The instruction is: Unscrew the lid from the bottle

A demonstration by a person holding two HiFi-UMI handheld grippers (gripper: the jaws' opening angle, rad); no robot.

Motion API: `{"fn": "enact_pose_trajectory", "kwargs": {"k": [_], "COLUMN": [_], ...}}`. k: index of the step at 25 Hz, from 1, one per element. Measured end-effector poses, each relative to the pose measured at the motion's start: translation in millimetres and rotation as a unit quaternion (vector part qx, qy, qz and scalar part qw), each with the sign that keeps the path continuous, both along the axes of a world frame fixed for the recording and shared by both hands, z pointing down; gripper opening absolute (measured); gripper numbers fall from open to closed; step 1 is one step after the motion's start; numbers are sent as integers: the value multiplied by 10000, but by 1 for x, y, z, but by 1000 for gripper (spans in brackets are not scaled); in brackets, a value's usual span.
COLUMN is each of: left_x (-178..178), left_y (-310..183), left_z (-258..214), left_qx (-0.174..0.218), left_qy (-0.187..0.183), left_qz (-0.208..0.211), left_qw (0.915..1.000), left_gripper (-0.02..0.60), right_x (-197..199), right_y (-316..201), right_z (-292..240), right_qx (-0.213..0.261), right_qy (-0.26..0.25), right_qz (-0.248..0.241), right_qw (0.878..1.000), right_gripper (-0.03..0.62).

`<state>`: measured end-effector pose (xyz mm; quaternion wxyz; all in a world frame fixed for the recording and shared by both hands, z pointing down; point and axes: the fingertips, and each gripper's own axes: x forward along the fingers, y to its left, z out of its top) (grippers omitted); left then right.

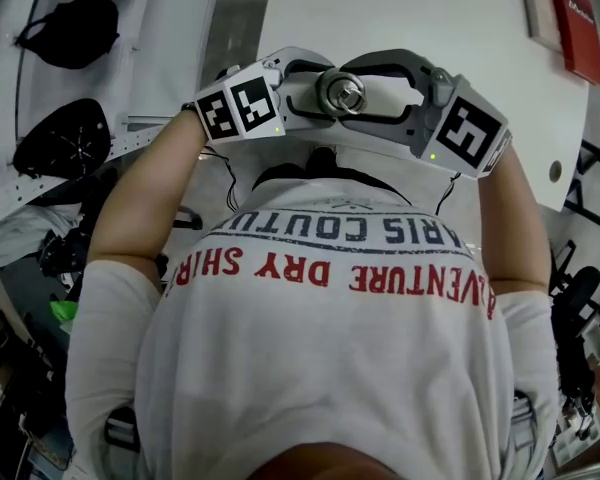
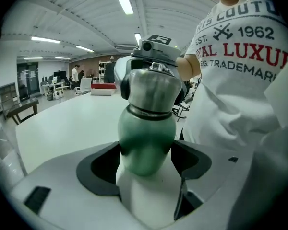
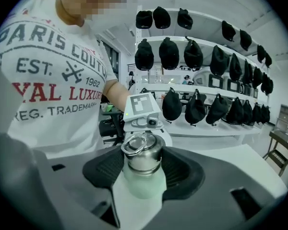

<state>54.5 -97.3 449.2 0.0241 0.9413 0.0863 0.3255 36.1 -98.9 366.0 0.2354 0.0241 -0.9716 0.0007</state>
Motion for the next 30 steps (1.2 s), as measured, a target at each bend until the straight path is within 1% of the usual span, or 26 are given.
{"fn": "enact_pose_trajectory", "kwargs": {"k": [3,5,8,12,15,19,24,26,30], "left_x": [-1,-2,-1,-1,0,0,1,1,2], "left_y": [1,2,2,2,1,2,3,3,4], "left_z": [0,1,1,1,0,0,0,-1,0], "left_qx": [-14,-13,7,-25,-62,-108,-83,-63,-58], "left_qy": [-10,-27,-49,35,116,267,361,347,353], "left_qz": [196,301,359,285,202,-52,-488,-735,-1274], "left_qw": [9998,9995,9993,9996,9997,9996,9981,9967,9912], "left_gripper": [351,351,351,351,351,351,351,351,351], "right_x": [-1,-2,-1,-3,-5,-2,7,9,13], "right_y": [1,2,2,3,2,-1,-2,0,1], "right_z": [1,1,1,0,-4,-5,-11,-12,-9], "right_qx": [-67,-142,-130,-319,-427,-465,-338,-167,-17], "right_qy": [24,19,62,-29,-108,-127,-277,-298,-361], "right_qz": [-249,-332,-413,-259,-48,529,1443,1804,2581], "right_qw": [9997,9993,9990,9992,9990,9974,9886,9830,9654], "right_gripper": [252,252,252,252,287,299,302,302,302]}}
